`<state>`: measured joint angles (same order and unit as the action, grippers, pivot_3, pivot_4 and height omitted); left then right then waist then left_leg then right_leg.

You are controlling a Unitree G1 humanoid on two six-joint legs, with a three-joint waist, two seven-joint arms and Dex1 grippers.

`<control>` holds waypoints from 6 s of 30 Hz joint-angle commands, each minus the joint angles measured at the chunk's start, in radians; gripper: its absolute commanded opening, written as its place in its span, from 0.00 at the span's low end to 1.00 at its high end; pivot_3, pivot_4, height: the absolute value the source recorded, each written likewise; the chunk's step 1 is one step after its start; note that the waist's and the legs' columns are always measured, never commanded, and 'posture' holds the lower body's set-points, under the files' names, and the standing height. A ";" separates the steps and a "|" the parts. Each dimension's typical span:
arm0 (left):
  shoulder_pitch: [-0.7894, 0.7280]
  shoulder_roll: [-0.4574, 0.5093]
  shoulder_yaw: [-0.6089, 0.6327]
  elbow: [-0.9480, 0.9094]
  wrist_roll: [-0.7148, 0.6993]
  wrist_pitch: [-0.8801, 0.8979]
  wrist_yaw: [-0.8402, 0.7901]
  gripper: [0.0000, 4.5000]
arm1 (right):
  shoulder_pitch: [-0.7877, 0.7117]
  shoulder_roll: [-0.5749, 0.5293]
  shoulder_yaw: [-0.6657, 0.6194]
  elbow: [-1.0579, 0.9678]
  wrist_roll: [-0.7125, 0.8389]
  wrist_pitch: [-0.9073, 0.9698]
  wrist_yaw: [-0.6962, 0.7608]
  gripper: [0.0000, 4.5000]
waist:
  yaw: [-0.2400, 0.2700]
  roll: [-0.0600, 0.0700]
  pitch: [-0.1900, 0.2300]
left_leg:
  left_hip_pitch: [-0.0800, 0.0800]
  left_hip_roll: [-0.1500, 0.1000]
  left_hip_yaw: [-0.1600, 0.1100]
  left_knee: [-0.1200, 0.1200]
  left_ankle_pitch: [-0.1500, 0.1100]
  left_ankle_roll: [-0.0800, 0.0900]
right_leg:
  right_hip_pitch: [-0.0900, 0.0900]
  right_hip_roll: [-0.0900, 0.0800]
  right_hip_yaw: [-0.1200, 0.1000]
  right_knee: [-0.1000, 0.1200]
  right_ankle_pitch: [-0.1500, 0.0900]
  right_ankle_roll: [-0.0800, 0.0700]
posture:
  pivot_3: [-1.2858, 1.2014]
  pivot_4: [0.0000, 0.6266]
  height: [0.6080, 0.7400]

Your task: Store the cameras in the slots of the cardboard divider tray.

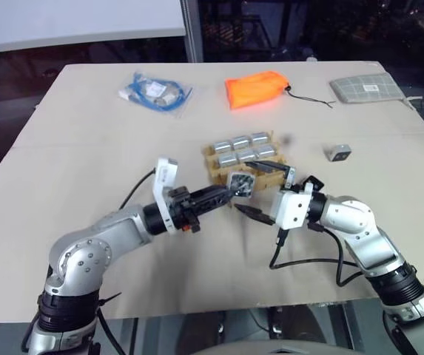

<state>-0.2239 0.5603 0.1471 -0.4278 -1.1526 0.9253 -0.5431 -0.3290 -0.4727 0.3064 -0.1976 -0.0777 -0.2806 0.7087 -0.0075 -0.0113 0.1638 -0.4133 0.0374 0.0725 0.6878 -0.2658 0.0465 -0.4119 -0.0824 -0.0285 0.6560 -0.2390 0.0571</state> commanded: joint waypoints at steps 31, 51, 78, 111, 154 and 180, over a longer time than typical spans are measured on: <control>-0.900 0.168 -0.636 0.651 1.041 -0.403 -0.879 0.17 | 0.224 -0.452 -0.586 -0.506 0.836 1.035 0.081 0.99 | 0.021 -0.006 0.005 | -0.009 0.000 -0.002 -0.002 -0.002 0.004 | -0.002 0.003 -0.004 -0.011 0.000 0.001 | 0.52 0.24 1.00; -0.796 0.177 -0.665 0.469 1.174 -0.267 -0.894 0.17 | 0.242 -0.409 -0.588 -0.485 0.838 0.982 0.076 0.99 | 0.021 -0.006 0.004 | -0.008 0.000 -0.002 -0.001 -0.002 0.004 | -0.002 0.003 -0.004 -0.010 0.000 0.001 | 0.52 0.24 1.00; -0.778 0.097 -0.668 0.453 1.244 -0.188 -0.726 0.96 | 0.252 -0.408 -0.572 -0.481 0.821 0.957 0.084 1.00 | 0.024 -0.006 0.004 | -0.004 0.000 -0.001 0.003 -0.004 0.007 | -0.001 0.002 -0.001 -0.001 0.000 0.001 | 0.52 0.24 1.00; 0.020 0.197 0.287 -0.113 0.376 -0.073 -0.663 0.99 | 0.246 -0.106 -0.407 -0.054 0.470 0.750 -0.091 1.00 | 0.004 -0.006 0.004 | -0.002 0.002 0.000 0.010 -0.002 0.003 | 0.000 0.001 0.001 0.005 0.000 0.001 | 0.52 0.24 1.00; -0.068 0.113 0.120 0.032 -0.011 0.116 -0.207 1.00 | 0.063 -0.117 -0.219 0.167 -0.103 -0.301 -0.139 0.39 | -0.008 -0.004 0.006 | -0.001 0.002 0.001 0.009 -0.001 0.002 | -0.001 0.002 0.002 0.005 0.000 0.001 | 0.52 0.24 1.00; -0.121 0.126 0.013 0.065 -0.007 0.140 -0.293 1.00 | -0.053 -0.006 -0.006 0.023 -0.182 -0.467 -0.166 0.39 | -0.004 -0.005 0.006 | -0.001 0.002 -0.001 0.009 0.000 0.000 | 0.000 0.001 0.001 0.005 0.000 0.000 | 0.52 0.24 1.00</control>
<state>-0.3359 0.6763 0.1547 -0.3570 -1.1605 1.0834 -0.8151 -0.3723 -0.4731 0.3060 -0.1363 -0.2863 -0.7458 0.5418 -0.0114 -0.0159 0.1700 -0.4145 0.0391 0.0720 0.6966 -0.2660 0.0468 -0.4120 -0.0814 -0.0278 0.6614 -0.2391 0.0573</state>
